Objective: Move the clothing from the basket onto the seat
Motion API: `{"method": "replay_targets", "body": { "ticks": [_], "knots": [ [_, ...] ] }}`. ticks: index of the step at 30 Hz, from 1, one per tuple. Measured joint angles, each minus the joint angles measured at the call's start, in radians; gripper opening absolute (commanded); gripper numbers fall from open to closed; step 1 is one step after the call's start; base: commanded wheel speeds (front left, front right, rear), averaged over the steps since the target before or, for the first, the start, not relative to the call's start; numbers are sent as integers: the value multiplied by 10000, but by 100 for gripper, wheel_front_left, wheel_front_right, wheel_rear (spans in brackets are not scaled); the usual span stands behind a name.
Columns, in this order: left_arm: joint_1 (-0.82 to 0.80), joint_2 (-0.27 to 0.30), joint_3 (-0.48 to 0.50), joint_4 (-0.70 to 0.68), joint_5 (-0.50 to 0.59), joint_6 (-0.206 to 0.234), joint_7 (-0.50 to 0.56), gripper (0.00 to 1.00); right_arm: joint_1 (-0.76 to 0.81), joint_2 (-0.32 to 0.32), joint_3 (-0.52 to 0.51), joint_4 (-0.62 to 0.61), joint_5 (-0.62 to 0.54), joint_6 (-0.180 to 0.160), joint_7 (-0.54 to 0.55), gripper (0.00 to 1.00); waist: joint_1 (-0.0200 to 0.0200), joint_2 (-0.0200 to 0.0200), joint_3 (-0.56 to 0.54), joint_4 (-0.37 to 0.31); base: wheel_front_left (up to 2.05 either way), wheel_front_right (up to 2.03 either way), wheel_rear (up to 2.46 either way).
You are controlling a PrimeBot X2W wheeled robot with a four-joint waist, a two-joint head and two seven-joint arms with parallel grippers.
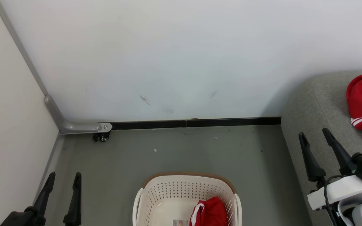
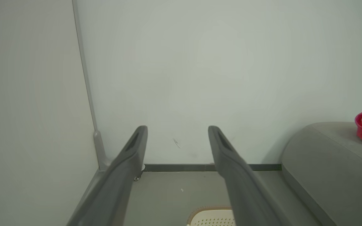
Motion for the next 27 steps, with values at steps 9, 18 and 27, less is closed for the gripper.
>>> {"method": "replay_targets", "body": {
  "ticks": [9, 18, 27],
  "knots": [
    [193, -56, 199, 44, 176, -178, 0, 100, 205, 54, 111, -128, -92, 0, 0, 100, 1, 0, -112, -80, 0, 0, 0],
    [345, -230, 290, 40, 265, -349, 0, 100, 423, 59, 65, -240, -92, 0, 0, 100, 0, 0, -124, -109, 0, 0, 0],
    [356, -286, 387, 25, 383, -431, 0, 100, 425, 58, 48, -307, -92, 0, 0, 100, 0, 0, -75, -127, 0, 0, 0]
  ]
}}
